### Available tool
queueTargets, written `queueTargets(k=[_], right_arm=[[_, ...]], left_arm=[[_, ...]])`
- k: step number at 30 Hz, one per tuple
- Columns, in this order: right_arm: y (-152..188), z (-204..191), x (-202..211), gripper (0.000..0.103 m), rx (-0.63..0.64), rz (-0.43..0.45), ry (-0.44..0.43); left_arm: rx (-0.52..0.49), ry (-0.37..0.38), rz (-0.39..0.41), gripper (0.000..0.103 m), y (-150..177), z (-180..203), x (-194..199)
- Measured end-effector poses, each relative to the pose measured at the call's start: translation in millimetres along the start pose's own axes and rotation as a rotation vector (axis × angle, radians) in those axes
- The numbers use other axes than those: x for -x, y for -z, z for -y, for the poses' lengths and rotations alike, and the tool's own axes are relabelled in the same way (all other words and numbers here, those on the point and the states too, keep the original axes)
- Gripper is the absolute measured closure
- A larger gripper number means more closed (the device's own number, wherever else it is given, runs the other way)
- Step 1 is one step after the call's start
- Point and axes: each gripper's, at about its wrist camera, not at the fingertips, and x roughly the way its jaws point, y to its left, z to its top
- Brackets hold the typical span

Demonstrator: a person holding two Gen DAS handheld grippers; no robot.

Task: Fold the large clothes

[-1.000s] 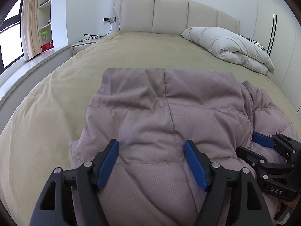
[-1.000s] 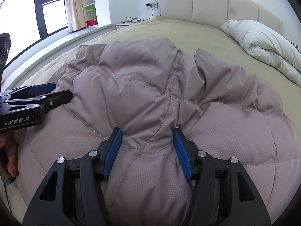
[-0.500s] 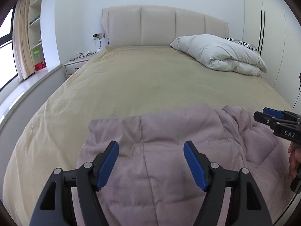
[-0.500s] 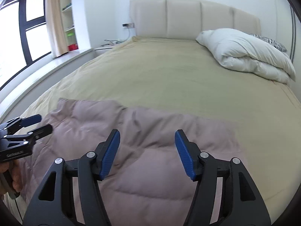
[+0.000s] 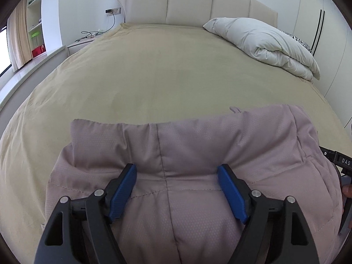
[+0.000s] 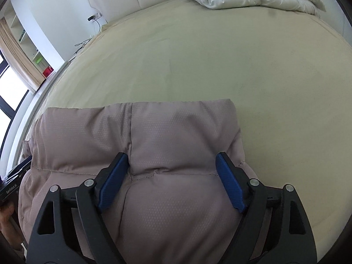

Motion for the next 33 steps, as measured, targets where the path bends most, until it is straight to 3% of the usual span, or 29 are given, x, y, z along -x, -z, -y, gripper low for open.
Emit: queueTargets(k=[4,7,9,12,14,16,18,23,28,30,33], right_arm=[[3,6,1,0.022,0.003,0.010,0.001],[3,5,16,0.022,0.036,0.014,0.014],[13,-1,51,0.022,0.077,0.090,0.024],[40,-3,102,0.022,0.118,0.173,-0.038],[62,-6,111,0.022,0.180,0.147,-0.024],[84,-15,94,0.022,0.263,0.080,0.028],[97,-16,90,0.022,0.281,0.123,0.033],[113,-15,81,0.020,0.270,0.138,0.043],[112,-14,83,0.020,0.258,0.124,0.028],[104,-10,96,0.020,0.253,0.113,0.021],[105,7,129,0.020,0.191,0.162,-0.073]], left_arm=[[0.014,0.010,-0.013,0.023,1,-4,11],[-0.001,-0.005,0.007,0.023,11,-5,44],[-0.021,-0.018,0.050,0.023,24,-8,73],[-0.038,-0.054,0.059,0.020,48,-17,90],[-0.001,-0.006,0.051,0.019,61,-29,86],[0.039,0.038,0.058,0.017,65,-38,82],[0.044,0.035,0.053,0.016,62,-39,77],[0.053,0.049,0.044,0.014,62,-40,73],[0.163,0.158,0.075,0.016,72,-68,120],[0.217,0.204,0.106,0.009,82,-89,142],[0.265,0.244,0.081,0.004,93,-116,153]])
